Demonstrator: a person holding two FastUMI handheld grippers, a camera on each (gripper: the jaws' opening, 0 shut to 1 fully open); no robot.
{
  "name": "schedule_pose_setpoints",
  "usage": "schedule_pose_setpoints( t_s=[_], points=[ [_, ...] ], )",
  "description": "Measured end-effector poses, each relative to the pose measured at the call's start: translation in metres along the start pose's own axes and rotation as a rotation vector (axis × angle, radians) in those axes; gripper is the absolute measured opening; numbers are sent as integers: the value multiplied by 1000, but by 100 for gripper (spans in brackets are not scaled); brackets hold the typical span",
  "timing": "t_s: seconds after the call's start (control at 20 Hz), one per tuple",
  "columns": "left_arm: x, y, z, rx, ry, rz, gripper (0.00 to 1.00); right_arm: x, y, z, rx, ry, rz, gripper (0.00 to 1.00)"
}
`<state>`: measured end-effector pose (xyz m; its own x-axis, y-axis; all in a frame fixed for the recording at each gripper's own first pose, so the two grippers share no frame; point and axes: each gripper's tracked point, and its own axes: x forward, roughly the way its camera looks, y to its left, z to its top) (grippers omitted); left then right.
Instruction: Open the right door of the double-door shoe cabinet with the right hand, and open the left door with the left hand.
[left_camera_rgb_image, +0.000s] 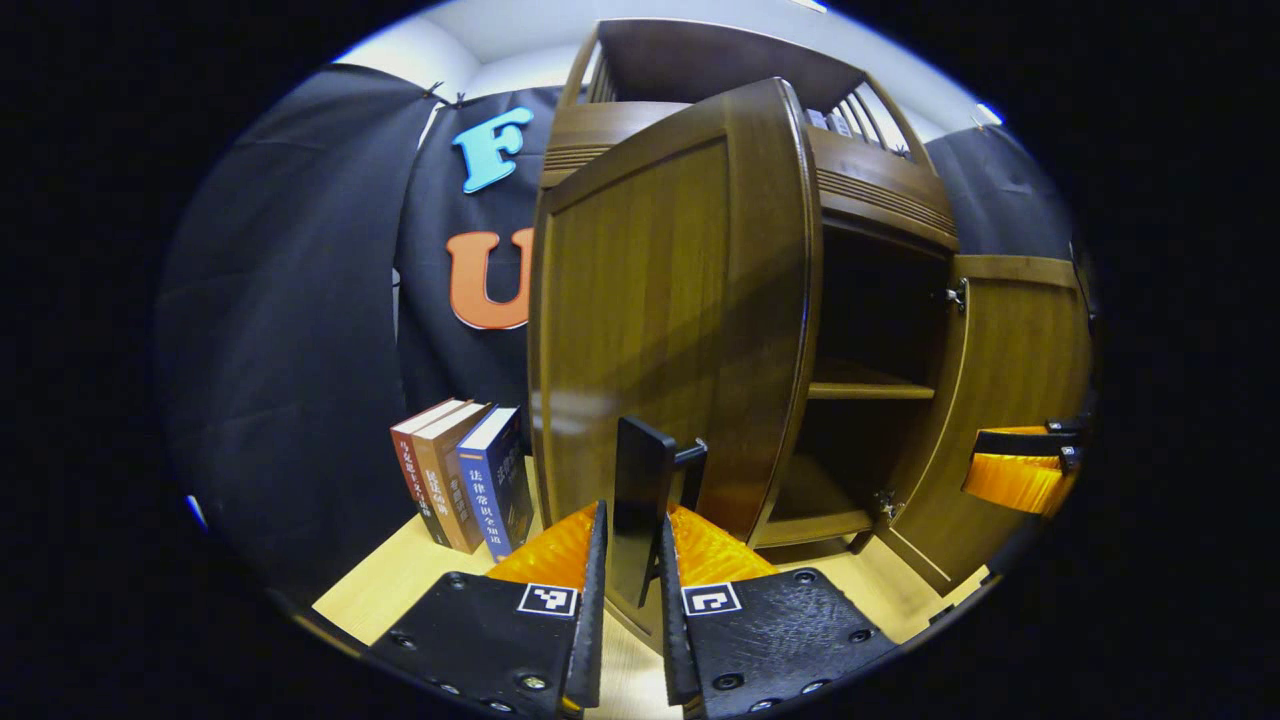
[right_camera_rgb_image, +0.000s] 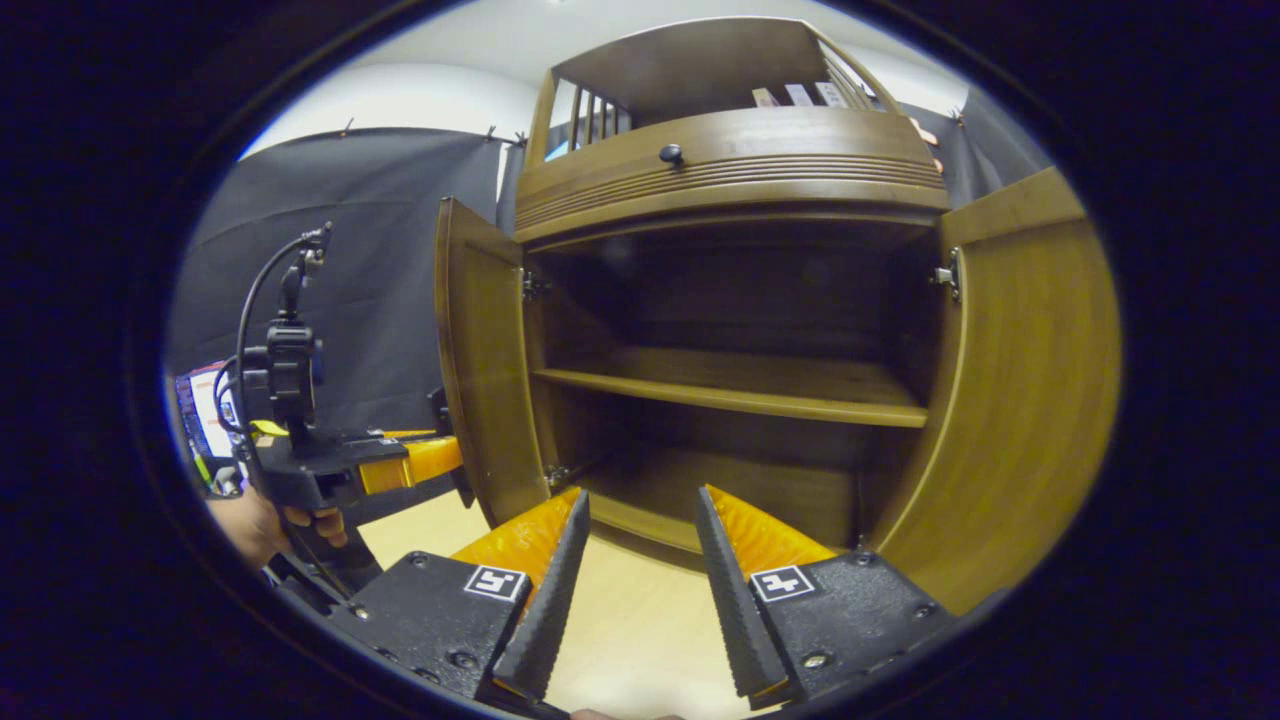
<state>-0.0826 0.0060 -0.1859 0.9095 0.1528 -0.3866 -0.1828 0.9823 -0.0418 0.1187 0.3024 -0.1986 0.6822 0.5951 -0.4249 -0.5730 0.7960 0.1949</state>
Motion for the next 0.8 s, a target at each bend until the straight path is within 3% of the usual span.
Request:
schedule_pose_setpoints(
  t_s=[0.6, 0.8],
  points=[
    [-29, 58, -2, -33, -23, 84, 24, 15, 6, 2, -11, 13, 44, 68],
    [-29, 85, -4, -57, -22, 125, 17, 9, 2, 0, -22, 16, 53, 68]
  ],
)
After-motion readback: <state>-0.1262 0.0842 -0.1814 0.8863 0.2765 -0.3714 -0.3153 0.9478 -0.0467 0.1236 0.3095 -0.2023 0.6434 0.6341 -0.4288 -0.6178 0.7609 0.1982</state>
